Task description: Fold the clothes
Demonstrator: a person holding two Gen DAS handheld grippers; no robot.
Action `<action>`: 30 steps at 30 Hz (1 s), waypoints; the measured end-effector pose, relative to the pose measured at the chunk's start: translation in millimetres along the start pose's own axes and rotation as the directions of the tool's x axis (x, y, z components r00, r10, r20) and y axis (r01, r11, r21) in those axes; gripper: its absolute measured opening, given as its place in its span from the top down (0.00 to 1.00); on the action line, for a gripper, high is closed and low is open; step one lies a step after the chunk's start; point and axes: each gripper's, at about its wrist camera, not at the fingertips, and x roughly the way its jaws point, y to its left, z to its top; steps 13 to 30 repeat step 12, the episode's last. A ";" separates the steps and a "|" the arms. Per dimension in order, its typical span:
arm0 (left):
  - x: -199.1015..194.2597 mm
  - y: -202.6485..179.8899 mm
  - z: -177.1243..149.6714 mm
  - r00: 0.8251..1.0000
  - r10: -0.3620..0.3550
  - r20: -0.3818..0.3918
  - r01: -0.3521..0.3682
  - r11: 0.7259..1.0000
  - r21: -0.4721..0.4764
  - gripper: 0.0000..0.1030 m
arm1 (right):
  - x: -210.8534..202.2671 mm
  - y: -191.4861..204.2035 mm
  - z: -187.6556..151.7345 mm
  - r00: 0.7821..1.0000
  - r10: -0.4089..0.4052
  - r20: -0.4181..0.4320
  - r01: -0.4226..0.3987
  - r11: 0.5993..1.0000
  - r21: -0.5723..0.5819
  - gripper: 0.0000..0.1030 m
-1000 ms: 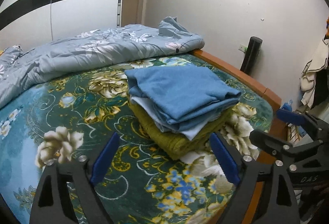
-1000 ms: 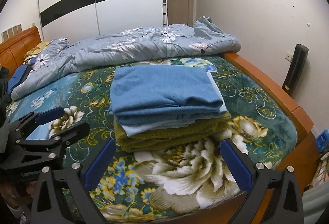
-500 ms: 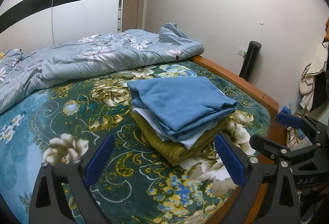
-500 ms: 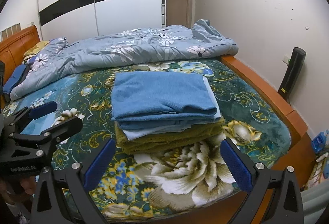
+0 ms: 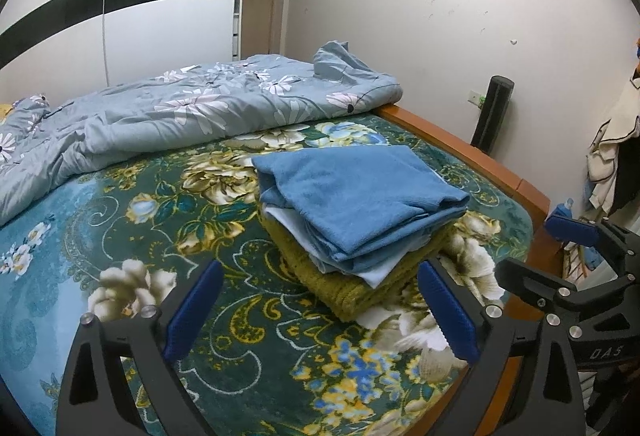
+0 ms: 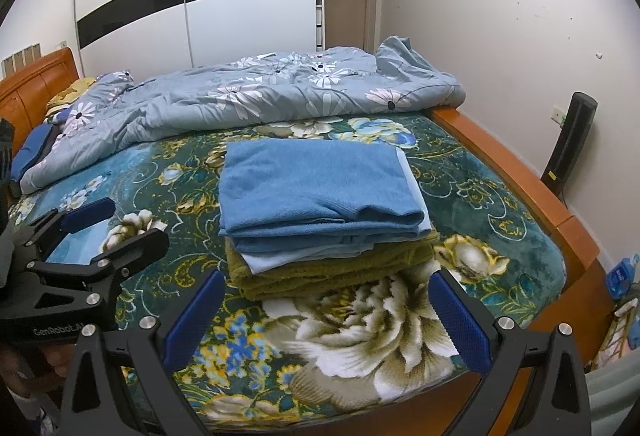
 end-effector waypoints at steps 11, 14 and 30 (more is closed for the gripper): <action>3.2 2.6 -0.6 0.999 -0.027 -0.017 0.027 1.000 -0.008 0.05 | 5.1 -1.2 -3.1 1.000 -0.003 -0.016 0.003 1.000 -0.001 0.00; 3.9 2.5 -0.9 0.999 -0.034 -0.022 0.034 0.999 -0.009 0.05 | 5.4 -1.4 -3.3 1.000 0.000 -0.018 0.000 1.000 0.000 0.00; 3.9 2.5 -0.9 0.999 -0.034 -0.022 0.034 0.999 -0.009 0.05 | 5.4 -1.4 -3.3 1.000 0.000 -0.018 0.000 1.000 0.000 0.00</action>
